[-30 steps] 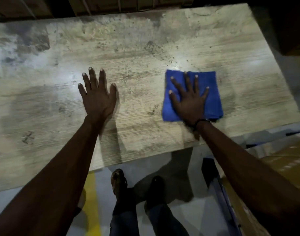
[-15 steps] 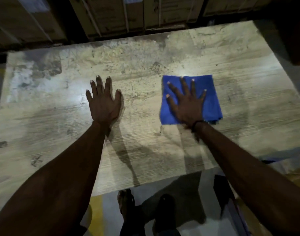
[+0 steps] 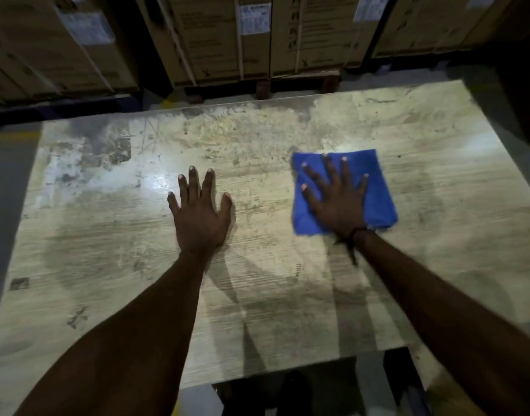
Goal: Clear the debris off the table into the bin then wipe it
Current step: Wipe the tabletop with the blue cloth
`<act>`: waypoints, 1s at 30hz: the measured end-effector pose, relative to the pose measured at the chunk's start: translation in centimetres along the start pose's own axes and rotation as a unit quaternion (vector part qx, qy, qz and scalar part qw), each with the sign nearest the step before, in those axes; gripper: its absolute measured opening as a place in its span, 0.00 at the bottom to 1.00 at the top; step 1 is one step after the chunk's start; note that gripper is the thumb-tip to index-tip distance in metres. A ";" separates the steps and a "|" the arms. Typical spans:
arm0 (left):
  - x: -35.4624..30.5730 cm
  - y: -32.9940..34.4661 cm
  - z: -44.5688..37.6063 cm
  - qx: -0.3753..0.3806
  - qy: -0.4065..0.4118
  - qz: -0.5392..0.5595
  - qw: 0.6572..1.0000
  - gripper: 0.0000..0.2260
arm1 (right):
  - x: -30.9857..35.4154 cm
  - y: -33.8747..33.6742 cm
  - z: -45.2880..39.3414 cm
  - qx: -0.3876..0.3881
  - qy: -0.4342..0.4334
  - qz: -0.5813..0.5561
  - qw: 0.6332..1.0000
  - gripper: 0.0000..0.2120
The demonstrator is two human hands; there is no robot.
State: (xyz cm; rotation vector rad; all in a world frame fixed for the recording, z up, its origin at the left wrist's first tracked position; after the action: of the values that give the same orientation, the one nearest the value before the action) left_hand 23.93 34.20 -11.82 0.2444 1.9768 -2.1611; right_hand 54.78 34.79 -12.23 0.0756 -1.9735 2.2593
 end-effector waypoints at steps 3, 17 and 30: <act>0.0 -0.1 -0.1 -0.001 -0.003 0.004 1.000 0.31 | -2.2 -0.6 -4.2 0.007 0.059 -0.067 0.996 0.28; 0.0 -0.3 0.0 0.003 -0.015 0.020 1.000 0.31 | 2.2 -1.1 -9.8 0.010 0.001 -0.039 0.999 0.28; 0.2 -0.3 -0.4 0.005 -0.015 0.027 1.000 0.31 | 10.5 0.7 -5.8 -0.015 -0.135 0.023 0.990 0.27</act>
State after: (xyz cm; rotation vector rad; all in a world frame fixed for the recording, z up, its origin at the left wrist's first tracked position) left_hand 23.71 34.60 -11.64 0.2627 1.9228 -2.1288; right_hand 44.58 41.21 -12.30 0.3546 -2.1591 2.3541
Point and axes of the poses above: each hand's wrist, its own z-axis away from the middle knuckle, its own y-axis out of the palm, x = y × z, the point moved 8 cm from there along -z, towards the middle knuckle, and after that the axes turned 11 degrees about x, right-handed, at the moved point
